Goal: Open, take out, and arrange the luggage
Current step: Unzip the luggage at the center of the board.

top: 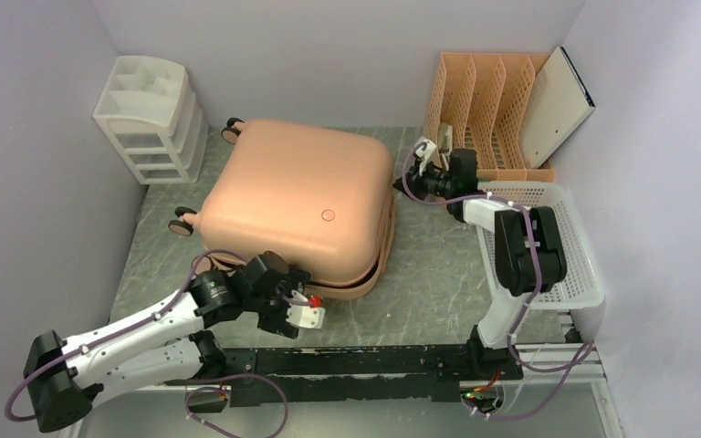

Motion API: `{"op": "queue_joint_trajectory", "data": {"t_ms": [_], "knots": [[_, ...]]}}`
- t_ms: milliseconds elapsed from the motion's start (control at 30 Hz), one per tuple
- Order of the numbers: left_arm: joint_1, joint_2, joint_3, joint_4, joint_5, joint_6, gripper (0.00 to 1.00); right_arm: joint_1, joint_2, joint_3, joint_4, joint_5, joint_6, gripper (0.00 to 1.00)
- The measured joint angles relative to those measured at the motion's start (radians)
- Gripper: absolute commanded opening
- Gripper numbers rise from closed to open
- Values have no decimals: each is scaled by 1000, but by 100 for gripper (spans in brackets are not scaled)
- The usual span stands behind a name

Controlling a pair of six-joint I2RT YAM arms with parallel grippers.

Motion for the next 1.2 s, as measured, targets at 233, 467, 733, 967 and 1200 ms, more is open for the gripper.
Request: {"op": "queue_joint_trajectory", "data": {"t_ms": [233,467,733,967,1200], "knots": [[126,-94,157,-189,190,-3,97,18,-150,-173,-8,-85,-16,23],[234,-176,317,-194,237,-33,97,36,-201,-259,-53,-134,-53,23],[305,-200,282,-50,-125,-123,97,129,-286,-294,-229,-61,-270,24],[372,-219,237,44,-351,-188,97,185,-346,-304,-319,27,-438,24],[442,-199,230,135,-485,-235,97,300,-424,-324,-433,113,-632,24]]}}
